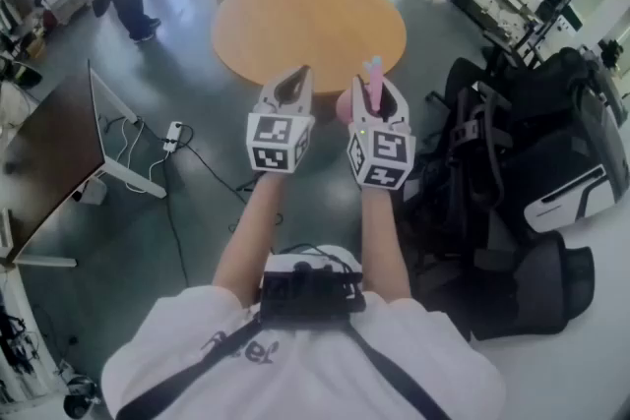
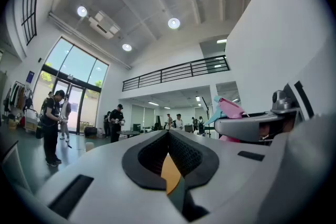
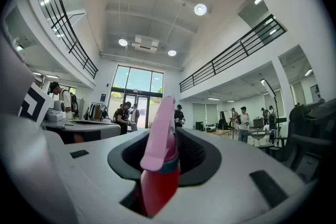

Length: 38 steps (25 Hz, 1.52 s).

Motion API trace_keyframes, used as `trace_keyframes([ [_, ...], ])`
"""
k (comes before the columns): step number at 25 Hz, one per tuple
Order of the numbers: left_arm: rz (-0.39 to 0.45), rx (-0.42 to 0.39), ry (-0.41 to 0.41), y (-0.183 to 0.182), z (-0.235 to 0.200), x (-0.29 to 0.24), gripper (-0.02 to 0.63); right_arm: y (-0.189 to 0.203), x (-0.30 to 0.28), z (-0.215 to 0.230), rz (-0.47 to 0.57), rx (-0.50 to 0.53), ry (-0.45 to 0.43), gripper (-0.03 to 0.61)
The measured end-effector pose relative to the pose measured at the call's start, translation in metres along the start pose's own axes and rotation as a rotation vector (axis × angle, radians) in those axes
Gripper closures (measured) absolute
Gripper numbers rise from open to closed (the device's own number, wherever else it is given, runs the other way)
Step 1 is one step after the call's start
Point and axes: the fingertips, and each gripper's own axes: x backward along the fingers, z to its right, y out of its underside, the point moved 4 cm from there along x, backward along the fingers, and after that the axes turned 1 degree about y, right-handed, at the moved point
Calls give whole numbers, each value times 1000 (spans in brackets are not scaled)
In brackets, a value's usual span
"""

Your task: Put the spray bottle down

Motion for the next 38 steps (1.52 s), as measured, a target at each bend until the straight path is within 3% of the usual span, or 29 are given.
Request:
trace_keyframes([
  [5, -22, -16, 3, 6, 21, -7, 601, 2, 8, 21, 8, -24, -8, 436],
  [11, -50, 0, -24, 18, 37, -11, 601, 4, 19, 29, 22, 16, -54, 434],
  [21, -37, -21, -28, 18, 44, -29, 601, 30, -2, 55, -11, -80, -33, 434],
  [27, -53, 14, -45, 43, -2, -85, 601, 46, -71, 54, -27, -57, -43, 434],
  [33, 41, 41, -23, 24, -57, -166, 601, 43, -169, 60, -15, -33, -46, 434],
  [38, -7, 36, -53, 33, -126, -226, 601, 46, -254, 41, -48, 6, -86, 434],
])
